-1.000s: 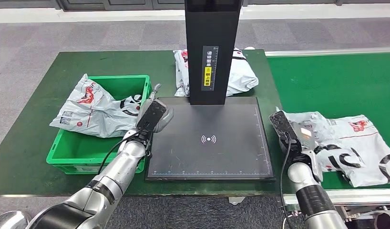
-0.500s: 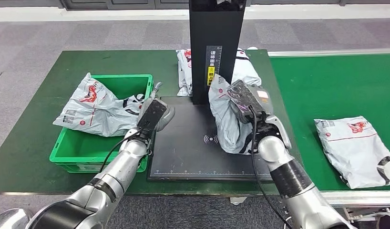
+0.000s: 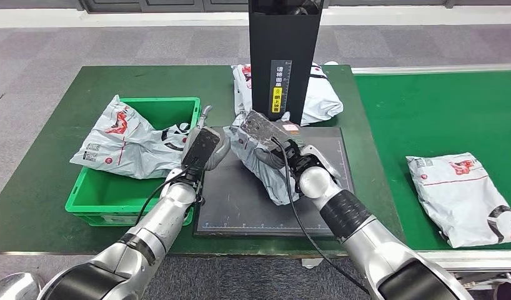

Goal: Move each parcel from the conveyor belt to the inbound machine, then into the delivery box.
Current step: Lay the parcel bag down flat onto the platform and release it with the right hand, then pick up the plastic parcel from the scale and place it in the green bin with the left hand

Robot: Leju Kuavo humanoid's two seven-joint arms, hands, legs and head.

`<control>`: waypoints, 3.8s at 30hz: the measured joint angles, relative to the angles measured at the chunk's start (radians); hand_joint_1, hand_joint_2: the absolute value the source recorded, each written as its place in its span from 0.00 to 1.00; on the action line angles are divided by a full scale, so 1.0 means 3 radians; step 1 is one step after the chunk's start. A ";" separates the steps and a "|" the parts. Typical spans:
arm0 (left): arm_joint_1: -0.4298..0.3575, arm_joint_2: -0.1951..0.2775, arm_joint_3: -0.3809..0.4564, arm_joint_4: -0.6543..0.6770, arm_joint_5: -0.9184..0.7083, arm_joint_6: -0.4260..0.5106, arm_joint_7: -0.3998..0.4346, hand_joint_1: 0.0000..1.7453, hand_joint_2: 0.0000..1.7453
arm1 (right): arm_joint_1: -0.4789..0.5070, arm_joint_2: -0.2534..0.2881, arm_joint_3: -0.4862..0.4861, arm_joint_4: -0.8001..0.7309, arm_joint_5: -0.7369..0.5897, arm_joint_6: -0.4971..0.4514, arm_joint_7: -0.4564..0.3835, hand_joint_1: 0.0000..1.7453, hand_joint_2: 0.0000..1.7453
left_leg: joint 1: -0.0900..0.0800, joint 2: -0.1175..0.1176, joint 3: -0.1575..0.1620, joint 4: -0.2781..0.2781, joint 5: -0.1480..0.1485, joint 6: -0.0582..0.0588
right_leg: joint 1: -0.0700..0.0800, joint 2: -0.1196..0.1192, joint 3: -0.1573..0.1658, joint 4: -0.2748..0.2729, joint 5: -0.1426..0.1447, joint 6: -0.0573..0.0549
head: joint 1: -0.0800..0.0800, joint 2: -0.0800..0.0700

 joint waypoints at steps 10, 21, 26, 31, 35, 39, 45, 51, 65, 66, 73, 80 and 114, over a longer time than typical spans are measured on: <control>-0.0001 0.0000 0.0000 -0.0006 0.0035 0.0012 0.0003 0.00 1.00 | -0.0046 0.0001 0.0108 0.0353 -0.0145 0.0249 -0.0016 0.00 0.00 | -0.0001 0.0000 0.0000 0.0003 0.0000 0.0000 | 0.0000 0.0000 0.0000 0.0000 0.0000 0.0000 | 0.0000 -0.0001; 0.0001 -0.0002 0.0000 -0.0057 0.0121 0.0064 0.0004 0.00 1.00 | 0.0250 -0.0090 0.0099 0.0013 -0.0255 -0.0332 -0.0438 0.00 0.00 | 0.0000 0.0001 0.0000 0.0003 -0.0001 0.0001 | 0.0000 0.0002 -0.0001 0.0000 0.0000 0.0000 | 0.0001 0.0000; 0.0003 -0.0003 0.0000 -0.0084 0.0164 0.0070 -0.0105 0.00 1.00 | 0.0420 -0.0158 -0.0078 -0.0293 -0.0831 -0.0204 -0.0837 0.00 0.00 | -0.0001 0.0001 0.0000 0.0003 -0.0001 0.0001 | -0.0001 0.0001 -0.0001 -0.0001 0.0000 0.0001 | 0.0000 0.0000; 0.0000 -0.0006 -0.0001 -0.0146 0.0254 0.0088 -0.0268 0.00 1.00 | 0.0492 -0.0240 -0.0294 -0.0404 -0.1229 -0.0206 -0.1093 0.00 0.00 | -0.0002 0.0002 0.0000 0.0006 -0.0001 0.0002 | -0.0001 0.0002 -0.0001 -0.0001 0.0001 0.0002 | 0.0000 -0.0001; -0.0028 -0.0014 -0.0011 -0.0171 0.0307 0.0120 -0.0328 0.00 1.00 | 0.0509 -0.0270 -0.0390 -0.0388 -0.1371 -0.0354 -0.1229 0.00 0.00 | -0.0002 0.0002 0.0000 0.0007 -0.0001 0.0002 | -0.0001 0.0002 -0.0001 -0.0001 0.0001 0.0003 | 0.0000 0.0000; -0.0087 -0.0038 -0.0095 -0.0152 0.0251 0.0195 -0.0325 0.00 1.00 | 0.0501 -0.0284 -0.0478 -0.0321 -0.1444 -0.0610 -0.1339 0.00 0.00 | -0.0002 0.0002 0.0000 0.0008 -0.0001 0.0002 | -0.0001 0.0002 -0.0001 -0.0001 0.0002 0.0004 | 0.0000 -0.0001; -0.0158 -0.0086 -0.0248 -0.0084 0.0132 0.0248 -0.0286 0.00 1.00 | 0.0464 -0.0292 -0.0571 -0.0187 -0.1550 -0.0772 -0.1387 0.00 0.00 | -0.0002 0.0002 0.0000 0.0008 -0.0001 0.0002 | -0.0002 0.0003 -0.0001 -0.0001 0.0002 0.0004 | 0.0000 -0.0001; -0.0209 -0.0127 -0.0492 0.0114 -0.0253 0.0445 -0.0053 0.00 1.00 | 0.0455 -0.0301 -0.0722 -0.0075 -0.1743 -0.1052 -0.1550 0.00 0.75 | -0.0003 0.0002 0.0000 0.0008 -0.0002 0.0002 | -0.0002 0.0002 -0.0001 -0.0001 0.0002 0.0004 | 0.0001 0.0000; -0.0250 -0.0176 -0.1623 0.0658 -0.1657 -0.0128 0.0889 0.00 1.00 | 0.0388 -0.0312 -0.0982 0.0151 -0.1961 -0.0894 -0.1543 0.00 0.00 | -0.0006 0.0002 -0.0001 0.0008 -0.0002 0.0003 | -0.0003 0.0002 0.0000 -0.0001 0.0002 0.0005 | 0.0001 -0.0001; -0.0250 -0.0176 -0.1671 0.0671 -0.1715 -0.0205 0.0902 0.00 1.00 | 0.0388 -0.0312 -0.0991 0.0161 -0.1965 -0.0877 -0.1541 0.00 0.00 | -0.0006 0.0001 -0.0001 0.0008 -0.0002 0.0003 | -0.0003 0.0001 0.0000 -0.0001 0.0002 0.0005 | 0.0001 -0.0001; -0.0286 -0.0165 -0.1893 0.0716 -0.1858 -0.0435 0.0921 0.71 1.00 | 0.0383 -0.0312 -0.1050 0.0243 -0.1992 -0.0767 -0.1516 0.00 0.00 | -0.0005 0.0000 0.0000 0.0008 -0.0002 0.0004 | -0.0004 -0.0001 0.0003 -0.0001 0.0001 0.0005 | 0.0001 0.0000; -0.0375 -0.0136 -0.2045 0.0747 -0.1762 -0.0223 0.0675 1.00 1.00 | 0.0297 -0.0312 -0.1142 0.0485 -0.1981 -0.0590 -0.1494 0.00 0.00 | -0.0006 -0.0006 0.0005 0.0008 0.0000 0.0008 | -0.0004 -0.0010 0.0012 -0.0001 0.0001 0.0007 | 0.0001 0.0000; -0.0002 -0.0069 0.1586 -0.1266 -0.3632 0.1177 -0.0670 1.00 1.00 | 0.0642 -0.0389 -0.1353 0.0262 -0.2025 -0.0674 -0.1458 0.00 0.00 | -0.0003 0.0008 -0.0004 0.0007 0.0000 0.0006 | 0.0000 0.0008 -0.0005 0.0000 0.0002 0.0006 | 0.0000 0.0000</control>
